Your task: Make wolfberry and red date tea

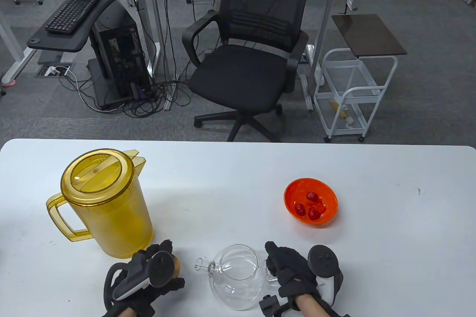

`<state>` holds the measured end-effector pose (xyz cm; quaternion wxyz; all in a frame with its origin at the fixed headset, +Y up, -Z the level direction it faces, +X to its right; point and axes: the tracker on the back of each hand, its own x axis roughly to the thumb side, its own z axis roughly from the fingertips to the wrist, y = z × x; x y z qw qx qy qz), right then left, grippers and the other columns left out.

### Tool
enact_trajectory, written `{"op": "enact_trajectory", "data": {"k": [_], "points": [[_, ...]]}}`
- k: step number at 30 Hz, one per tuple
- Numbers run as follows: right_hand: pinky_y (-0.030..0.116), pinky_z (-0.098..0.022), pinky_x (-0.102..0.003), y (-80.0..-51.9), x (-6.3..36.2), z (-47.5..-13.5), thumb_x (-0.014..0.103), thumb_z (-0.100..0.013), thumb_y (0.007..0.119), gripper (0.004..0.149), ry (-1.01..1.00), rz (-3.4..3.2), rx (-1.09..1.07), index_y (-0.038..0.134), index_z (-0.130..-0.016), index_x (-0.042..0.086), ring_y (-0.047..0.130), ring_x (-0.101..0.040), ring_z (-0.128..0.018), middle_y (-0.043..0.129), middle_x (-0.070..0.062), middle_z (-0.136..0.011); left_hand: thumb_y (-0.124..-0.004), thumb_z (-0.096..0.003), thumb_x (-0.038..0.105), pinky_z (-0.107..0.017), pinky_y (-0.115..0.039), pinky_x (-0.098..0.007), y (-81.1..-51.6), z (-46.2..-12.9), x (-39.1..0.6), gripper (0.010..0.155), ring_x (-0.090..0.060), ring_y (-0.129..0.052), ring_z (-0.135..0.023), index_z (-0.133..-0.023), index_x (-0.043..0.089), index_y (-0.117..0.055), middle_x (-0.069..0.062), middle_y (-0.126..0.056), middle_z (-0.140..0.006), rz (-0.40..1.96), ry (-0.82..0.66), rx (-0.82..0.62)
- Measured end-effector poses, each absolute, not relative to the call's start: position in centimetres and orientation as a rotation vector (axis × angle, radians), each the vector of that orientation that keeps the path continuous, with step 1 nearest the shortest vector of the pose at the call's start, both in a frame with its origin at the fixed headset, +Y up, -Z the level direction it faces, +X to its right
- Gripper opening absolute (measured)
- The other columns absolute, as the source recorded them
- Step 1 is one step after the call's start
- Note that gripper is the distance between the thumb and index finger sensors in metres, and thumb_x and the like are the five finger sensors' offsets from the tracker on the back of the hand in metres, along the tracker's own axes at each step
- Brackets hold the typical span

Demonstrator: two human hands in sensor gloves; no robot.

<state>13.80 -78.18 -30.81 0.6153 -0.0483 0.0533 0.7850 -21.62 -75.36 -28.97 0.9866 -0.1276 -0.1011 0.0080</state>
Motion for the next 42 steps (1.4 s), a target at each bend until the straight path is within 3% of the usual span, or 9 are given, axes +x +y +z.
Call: {"op": "enact_trajectory", "data": {"k": [8, 24, 32, 36, 42], "points": [[0.057, -0.058, -0.065, -78.2, 13.8, -30.8, 0.039, -0.057, 0.072, 0.040, 0.119, 1.813, -0.108, 0.086, -0.039, 0.007, 0.082, -0.038, -0.051, 0.085, -0.013, -0.041, -0.078, -0.0426, 0.067, -0.061, -0.075, -0.049, -77.7, -29.0, -20.3, 0.101, -0.049, -0.077, -0.089, -0.116, 0.005, -0.045, -0.022, -0.066, -0.113, -0.068, -0.231, -0.346], [0.056, -0.058, -0.065, -78.1, 13.8, -30.9, 0.038, -0.057, 0.072, 0.039, 0.112, 1.829, -0.100, 0.087, -0.040, 0.006, 0.081, -0.039, -0.052, 0.086, -0.013, -0.043, -0.076, -0.0435, 0.067, -0.071, -0.066, -0.059, -77.4, -28.7, -20.2, 0.100, -0.049, -0.070, -0.099, -0.117, 0.007, -0.043, -0.023, -0.061, -0.116, -0.003, -0.225, -0.338], [0.055, -0.059, -0.066, -78.0, 13.9, -31.0, 0.038, -0.057, 0.072, 0.039, 0.089, 1.865, -0.072, 0.088, -0.045, 0.005, 0.081, -0.041, -0.056, 0.086, -0.015, -0.048, -0.076, -0.0451, 0.063, -0.079, -0.055, -0.060, -75.9, -28.5, -20.5, 0.099, -0.050, -0.056, -0.109, -0.118, 0.011, -0.034, -0.018, -0.051, -0.121, 0.111, -0.229, -0.168], [0.052, -0.060, -0.067, -77.6, 13.8, -30.9, 0.037, -0.058, 0.071, 0.038, 0.052, 1.918, -0.033, 0.087, -0.054, 0.003, 0.078, -0.044, -0.062, 0.085, -0.017, -0.057, -0.076, -0.0459, 0.061, -0.083, -0.045, -0.059, -75.2, -28.2, -20.3, 0.099, -0.049, -0.044, -0.113, -0.118, 0.013, -0.029, -0.016, -0.043, -0.123, 0.154, -0.262, -0.105], [0.046, -0.062, -0.071, -75.9, 14.2, -30.9, 0.040, -0.057, 0.073, 0.047, -0.063, 2.047, 0.057, 0.079, -0.079, -0.001, 0.068, -0.052, -0.076, 0.075, -0.026, -0.079, -0.075, -0.0464, 0.061, -0.084, -0.038, -0.059, -74.6, -28.0, -19.9, 0.099, -0.047, -0.036, -0.115, -0.118, 0.014, -0.025, -0.015, -0.039, -0.124, 0.124, -0.293, -0.051]]}}
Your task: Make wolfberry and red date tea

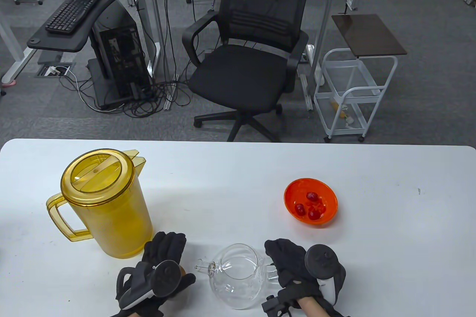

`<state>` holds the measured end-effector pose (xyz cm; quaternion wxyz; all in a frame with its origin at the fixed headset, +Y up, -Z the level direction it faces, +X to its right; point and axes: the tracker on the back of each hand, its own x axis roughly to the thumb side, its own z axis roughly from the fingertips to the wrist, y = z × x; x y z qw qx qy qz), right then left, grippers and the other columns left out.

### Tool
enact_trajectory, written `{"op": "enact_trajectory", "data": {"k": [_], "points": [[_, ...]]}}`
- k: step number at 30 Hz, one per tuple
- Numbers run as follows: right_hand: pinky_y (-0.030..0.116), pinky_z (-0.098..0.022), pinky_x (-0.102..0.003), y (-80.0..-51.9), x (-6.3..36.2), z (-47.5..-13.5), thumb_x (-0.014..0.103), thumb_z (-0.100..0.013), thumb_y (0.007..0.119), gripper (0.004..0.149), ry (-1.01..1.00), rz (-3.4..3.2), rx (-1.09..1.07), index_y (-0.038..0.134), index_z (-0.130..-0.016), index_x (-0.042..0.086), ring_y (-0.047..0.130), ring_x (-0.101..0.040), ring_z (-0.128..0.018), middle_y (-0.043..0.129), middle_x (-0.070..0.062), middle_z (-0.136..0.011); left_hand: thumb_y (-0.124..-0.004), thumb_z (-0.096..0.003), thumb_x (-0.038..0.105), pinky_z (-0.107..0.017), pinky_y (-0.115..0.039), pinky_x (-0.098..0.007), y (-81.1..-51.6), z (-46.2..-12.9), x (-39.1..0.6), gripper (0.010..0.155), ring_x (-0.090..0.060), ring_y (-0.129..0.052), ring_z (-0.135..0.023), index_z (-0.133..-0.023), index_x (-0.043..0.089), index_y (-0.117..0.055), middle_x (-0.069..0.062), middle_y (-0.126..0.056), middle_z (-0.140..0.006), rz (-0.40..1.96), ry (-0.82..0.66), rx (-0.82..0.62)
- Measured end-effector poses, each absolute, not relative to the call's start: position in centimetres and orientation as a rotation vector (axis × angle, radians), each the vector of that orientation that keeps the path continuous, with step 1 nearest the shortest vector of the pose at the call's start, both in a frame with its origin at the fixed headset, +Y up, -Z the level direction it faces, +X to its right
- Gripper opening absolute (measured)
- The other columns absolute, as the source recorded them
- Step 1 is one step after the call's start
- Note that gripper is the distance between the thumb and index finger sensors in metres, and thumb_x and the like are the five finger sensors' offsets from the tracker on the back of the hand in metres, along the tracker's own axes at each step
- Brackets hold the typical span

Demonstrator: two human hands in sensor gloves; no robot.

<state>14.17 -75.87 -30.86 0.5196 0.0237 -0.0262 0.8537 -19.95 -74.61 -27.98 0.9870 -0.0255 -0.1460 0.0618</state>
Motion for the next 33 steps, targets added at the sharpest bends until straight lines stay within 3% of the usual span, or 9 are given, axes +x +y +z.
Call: {"op": "enact_trajectory", "data": {"k": [7, 15, 24, 33], "points": [[0.043, -0.062, -0.074, -73.6, 17.2, -31.8, 0.040, -0.056, 0.076, 0.068, -0.199, 2.213, -0.015, 0.052, -0.104, -0.002, 0.059, -0.058, -0.084, 0.048, -0.033, -0.102, -0.075, -0.0465, 0.060, -0.085, -0.037, -0.059, -74.2, -28.0, -20.0, 0.098, -0.047, -0.035, -0.115, -0.118, 0.014, -0.026, -0.015, -0.039, -0.124, 0.124, -0.297, -0.030], [0.047, -0.062, -0.071, -71.8, 22.0, -34.6, 0.037, -0.056, 0.078, 0.080, -0.236, 2.246, -0.300, 0.034, -0.110, -0.003, 0.062, -0.053, -0.083, 0.037, -0.035, -0.105, -0.075, -0.0466, 0.060, -0.085, -0.037, -0.059, -74.2, -28.1, -20.1, 0.098, -0.047, -0.036, -0.115, -0.118, 0.015, -0.027, -0.014, -0.040, -0.124, 0.125, -0.296, -0.010], [0.056, -0.058, -0.067, -73.3, 24.4, -38.7, 0.034, -0.055, 0.079, 0.087, -0.037, 2.295, -0.585, 0.023, -0.110, -0.003, 0.074, -0.047, -0.074, 0.050, -0.035, -0.101, -0.075, -0.0468, 0.060, -0.085, -0.037, -0.059, -74.1, -28.2, -20.4, 0.097, -0.047, -0.036, -0.115, -0.118, 0.015, -0.027, -0.014, -0.040, -0.124, 0.130, -0.286, 0.000], [0.071, -0.046, -0.059, -76.1, 25.0, -41.0, 0.029, -0.056, 0.077, 0.083, 0.165, 2.258, -0.732, 0.027, -0.107, -0.011, 0.089, -0.036, -0.053, 0.072, -0.034, -0.085, -0.075, -0.0466, 0.061, -0.084, -0.037, -0.059, -73.8, -28.2, -20.7, 0.097, -0.047, -0.036, -0.115, -0.118, 0.015, -0.028, -0.014, -0.041, -0.124, 0.135, -0.270, 0.001]]}}
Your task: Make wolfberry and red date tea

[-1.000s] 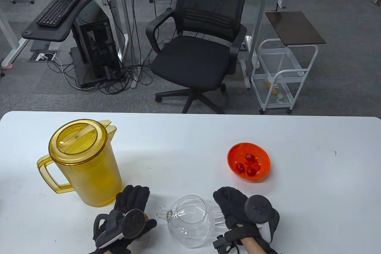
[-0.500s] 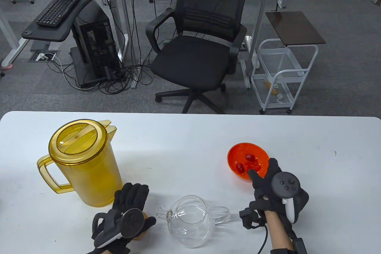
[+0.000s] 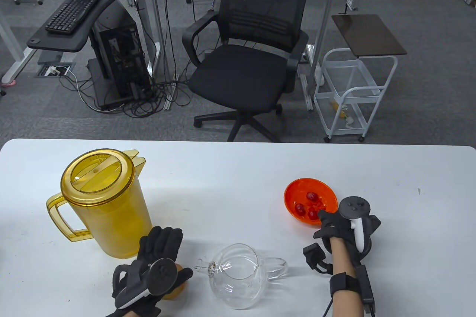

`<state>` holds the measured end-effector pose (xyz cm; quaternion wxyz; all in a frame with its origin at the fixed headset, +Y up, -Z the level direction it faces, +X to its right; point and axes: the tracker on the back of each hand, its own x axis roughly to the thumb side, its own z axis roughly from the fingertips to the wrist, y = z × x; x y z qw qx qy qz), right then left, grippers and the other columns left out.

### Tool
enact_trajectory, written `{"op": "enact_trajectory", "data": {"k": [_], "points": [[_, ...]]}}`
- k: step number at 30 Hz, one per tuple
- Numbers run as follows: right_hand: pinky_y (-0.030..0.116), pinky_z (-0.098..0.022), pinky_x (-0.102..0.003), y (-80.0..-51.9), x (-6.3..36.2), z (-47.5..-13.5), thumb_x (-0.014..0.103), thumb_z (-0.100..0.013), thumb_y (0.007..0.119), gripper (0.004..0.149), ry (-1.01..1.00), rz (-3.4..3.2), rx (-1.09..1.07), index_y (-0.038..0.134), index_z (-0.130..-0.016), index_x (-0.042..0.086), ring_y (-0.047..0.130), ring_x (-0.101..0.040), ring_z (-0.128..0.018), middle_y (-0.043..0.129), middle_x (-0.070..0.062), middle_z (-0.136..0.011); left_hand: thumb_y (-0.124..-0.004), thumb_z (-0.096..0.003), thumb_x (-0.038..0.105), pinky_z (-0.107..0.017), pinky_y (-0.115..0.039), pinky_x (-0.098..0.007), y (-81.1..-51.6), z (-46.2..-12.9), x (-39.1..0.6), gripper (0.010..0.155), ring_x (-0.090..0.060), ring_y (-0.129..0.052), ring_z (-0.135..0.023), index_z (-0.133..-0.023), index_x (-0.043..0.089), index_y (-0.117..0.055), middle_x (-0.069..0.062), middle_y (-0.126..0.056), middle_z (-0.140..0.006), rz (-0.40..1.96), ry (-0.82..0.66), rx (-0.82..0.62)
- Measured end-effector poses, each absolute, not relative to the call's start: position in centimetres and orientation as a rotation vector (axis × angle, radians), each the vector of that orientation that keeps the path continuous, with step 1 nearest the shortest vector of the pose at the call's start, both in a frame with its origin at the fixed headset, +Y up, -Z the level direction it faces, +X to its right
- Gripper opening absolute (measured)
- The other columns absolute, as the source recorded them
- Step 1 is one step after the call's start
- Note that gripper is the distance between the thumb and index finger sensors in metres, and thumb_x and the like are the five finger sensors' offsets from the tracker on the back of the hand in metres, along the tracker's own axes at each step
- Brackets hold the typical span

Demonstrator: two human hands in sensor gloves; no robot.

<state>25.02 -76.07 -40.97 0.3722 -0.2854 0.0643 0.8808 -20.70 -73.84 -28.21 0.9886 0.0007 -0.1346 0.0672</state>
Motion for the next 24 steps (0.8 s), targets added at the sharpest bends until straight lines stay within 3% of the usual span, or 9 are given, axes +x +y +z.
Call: {"op": "enact_trajectory", "data": {"k": [8, 15, 24], "points": [[0.081, -0.031, -0.050, -77.4, 25.1, -41.7, 0.024, -0.056, 0.074, 0.067, 0.180, 2.178, -0.770, 0.045, -0.101, -0.016, 0.096, -0.024, -0.031, 0.091, -0.024, -0.065, -0.075, -0.0468, 0.060, -0.084, -0.037, -0.059, -73.6, -28.3, -20.8, 0.097, -0.047, -0.037, -0.115, -0.118, 0.015, -0.028, -0.014, -0.041, -0.124, 0.139, -0.265, 0.000], [0.085, -0.026, -0.044, -78.0, 25.4, -41.9, 0.019, -0.055, 0.072, 0.054, 0.132, 2.049, -0.796, 0.055, -0.091, -0.018, 0.099, -0.018, -0.025, 0.092, -0.024, -0.058, -0.075, -0.0468, 0.060, -0.085, -0.037, -0.059, -73.5, -28.3, -20.9, 0.097, -0.047, -0.037, -0.115, -0.118, 0.015, -0.028, -0.014, -0.042, -0.124, 0.129, -0.262, 0.001], [0.086, -0.026, -0.041, -76.7, 24.7, -41.6, 0.016, -0.054, 0.072, 0.052, 0.058, 2.090, -0.717, 0.054, -0.088, -0.017, 0.098, -0.015, -0.025, 0.090, -0.027, -0.054, -0.075, -0.0468, 0.060, -0.084, -0.037, -0.059, -73.4, -28.3, -21.0, 0.097, -0.048, -0.037, -0.115, -0.118, 0.015, -0.028, -0.014, -0.041, -0.124, 0.123, -0.258, 0.009]]}}
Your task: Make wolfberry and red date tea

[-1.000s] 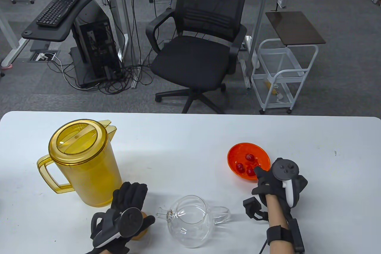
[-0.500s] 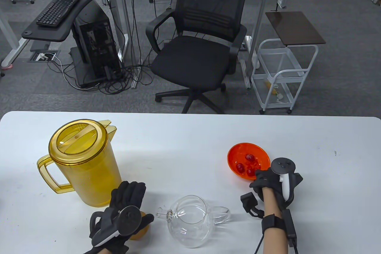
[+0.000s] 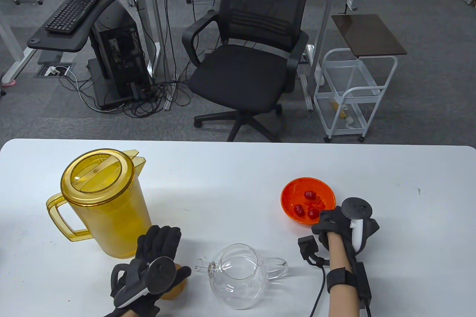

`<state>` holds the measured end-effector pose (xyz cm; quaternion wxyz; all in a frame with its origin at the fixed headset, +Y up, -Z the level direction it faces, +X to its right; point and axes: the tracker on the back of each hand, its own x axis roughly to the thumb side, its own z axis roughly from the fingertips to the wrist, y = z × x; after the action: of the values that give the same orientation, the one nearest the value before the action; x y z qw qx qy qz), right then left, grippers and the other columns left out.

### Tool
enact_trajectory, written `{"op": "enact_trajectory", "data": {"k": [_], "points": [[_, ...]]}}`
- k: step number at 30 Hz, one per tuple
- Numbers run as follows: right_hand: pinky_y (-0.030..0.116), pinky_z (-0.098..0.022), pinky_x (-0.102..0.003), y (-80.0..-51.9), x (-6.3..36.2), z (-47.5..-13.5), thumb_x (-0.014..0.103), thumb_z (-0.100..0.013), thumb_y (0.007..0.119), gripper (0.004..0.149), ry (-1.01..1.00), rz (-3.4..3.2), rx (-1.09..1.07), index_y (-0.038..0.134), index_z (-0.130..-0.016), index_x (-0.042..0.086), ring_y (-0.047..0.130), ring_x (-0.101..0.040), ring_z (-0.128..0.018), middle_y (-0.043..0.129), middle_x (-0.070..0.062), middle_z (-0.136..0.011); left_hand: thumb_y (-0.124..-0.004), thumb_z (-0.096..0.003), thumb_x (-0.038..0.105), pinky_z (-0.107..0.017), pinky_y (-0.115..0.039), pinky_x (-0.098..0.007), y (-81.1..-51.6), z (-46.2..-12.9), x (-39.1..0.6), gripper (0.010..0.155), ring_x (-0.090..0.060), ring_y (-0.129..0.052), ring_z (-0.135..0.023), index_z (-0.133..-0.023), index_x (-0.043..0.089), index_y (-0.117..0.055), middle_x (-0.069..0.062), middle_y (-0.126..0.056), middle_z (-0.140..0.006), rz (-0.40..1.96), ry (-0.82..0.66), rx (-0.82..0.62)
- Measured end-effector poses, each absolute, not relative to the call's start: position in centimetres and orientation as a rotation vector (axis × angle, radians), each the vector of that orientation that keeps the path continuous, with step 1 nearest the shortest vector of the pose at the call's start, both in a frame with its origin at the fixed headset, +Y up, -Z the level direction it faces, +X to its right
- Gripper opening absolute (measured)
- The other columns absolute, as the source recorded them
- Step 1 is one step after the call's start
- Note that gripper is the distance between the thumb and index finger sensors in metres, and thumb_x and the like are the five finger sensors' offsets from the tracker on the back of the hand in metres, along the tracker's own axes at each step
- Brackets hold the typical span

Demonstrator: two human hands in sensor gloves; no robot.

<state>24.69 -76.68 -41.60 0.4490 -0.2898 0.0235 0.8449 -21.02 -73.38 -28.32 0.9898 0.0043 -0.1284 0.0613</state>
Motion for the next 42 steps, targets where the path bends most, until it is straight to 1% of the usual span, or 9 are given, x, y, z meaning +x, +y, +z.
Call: {"op": "enact_trajectory", "data": {"k": [6, 11, 19, 26, 31, 34, 38, 42], "points": [[0.086, -0.026, -0.041, -74.1, 23.7, -41.1, 0.017, -0.054, 0.073, 0.051, -0.020, 2.096, -0.590, 0.054, -0.089, -0.016, 0.099, -0.014, -0.026, 0.090, -0.026, -0.054, -0.075, -0.0468, 0.060, -0.084, -0.037, -0.059, -73.3, -28.3, -21.1, 0.097, -0.048, -0.037, -0.115, -0.118, 0.015, -0.028, -0.015, -0.042, -0.124, 0.124, -0.255, 0.017], [0.086, -0.026, -0.041, -70.9, 22.3, -40.1, 0.017, -0.053, 0.073, 0.051, -0.103, 2.126, -0.436, 0.055, -0.089, -0.015, 0.099, -0.014, -0.025, 0.090, -0.026, -0.054, -0.075, -0.0469, 0.060, -0.084, -0.037, -0.059, -73.3, -28.3, -21.1, 0.097, -0.048, -0.036, -0.115, -0.118, 0.015, -0.028, -0.015, -0.041, -0.124, 0.126, -0.253, 0.020], [0.087, -0.025, -0.041, -66.0, 19.8, -37.1, 0.016, -0.053, 0.074, 0.051, -0.240, 2.192, -0.198, 0.056, -0.088, -0.015, 0.099, -0.015, -0.024, 0.090, -0.027, -0.053, -0.075, -0.0467, 0.061, -0.085, -0.037, -0.059, -73.2, -28.3, -21.2, 0.097, -0.047, -0.036, -0.115, -0.118, 0.015, -0.028, -0.014, -0.041, -0.124, 0.132, -0.255, 0.026], [0.087, -0.025, -0.041, -63.2, 18.0, -34.3, 0.016, -0.053, 0.074, 0.050, -0.324, 2.204, -0.046, 0.057, -0.089, -0.015, 0.099, -0.015, -0.024, 0.090, -0.027, -0.054, -0.075, -0.0469, 0.061, -0.085, -0.037, -0.059, -73.2, -28.3, -21.2, 0.097, -0.048, -0.036, -0.115, -0.118, 0.015, -0.028, -0.014, -0.041, -0.125, 0.134, -0.261, 0.029], [0.087, -0.025, -0.041, -62.1, 16.4, -32.5, 0.015, -0.053, 0.075, 0.050, -0.353, 2.215, 0.059, 0.058, -0.089, -0.014, 0.100, -0.016, -0.023, 0.090, -0.028, -0.054, -0.075, -0.0467, 0.061, -0.085, -0.037, -0.060, -73.1, -28.3, -21.2, 0.097, -0.048, -0.036, -0.115, -0.119, 0.015, -0.028, -0.014, -0.041, -0.125, 0.139, -0.262, 0.032], [0.087, -0.025, -0.042, -62.0, 15.4, -31.4, 0.015, -0.053, 0.075, 0.049, -0.385, 2.218, 0.122, 0.058, -0.089, -0.014, 0.100, -0.016, -0.023, 0.090, -0.029, -0.054, -0.075, -0.0469, 0.060, -0.085, -0.037, -0.059, -73.1, -28.3, -21.3, 0.097, -0.048, -0.036, -0.115, -0.118, 0.015, -0.028, -0.014, -0.041, -0.125, 0.145, -0.261, 0.032], [0.087, -0.025, -0.041, -62.5, 14.5, -30.4, 0.015, -0.053, 0.075, 0.048, -0.413, 2.224, 0.177, 0.059, -0.089, -0.013, 0.100, -0.016, -0.023, 0.090, -0.029, -0.055, -0.075, -0.0468, 0.061, -0.085, -0.037, -0.059, -73.1, -28.2, -21.2, 0.097, -0.048, -0.036, -0.115, -0.119, 0.015, -0.028, -0.014, -0.041, -0.125, 0.142, -0.266, 0.034], [0.088, -0.025, -0.041, -63.3, 13.9, -29.8, 0.014, -0.053, 0.075, 0.048, -0.399, 2.216, 0.208, 0.059, -0.088, -0.014, 0.100, -0.015, -0.022, 0.090, -0.029, -0.055, -0.075, -0.0468, 0.060, -0.084, -0.037, -0.060, -73.0, -28.2, -21.2, 0.097, -0.048, -0.036, -0.115, -0.119, 0.015, -0.028, -0.014, -0.041, -0.125, 0.138, -0.269, 0.040]]}}
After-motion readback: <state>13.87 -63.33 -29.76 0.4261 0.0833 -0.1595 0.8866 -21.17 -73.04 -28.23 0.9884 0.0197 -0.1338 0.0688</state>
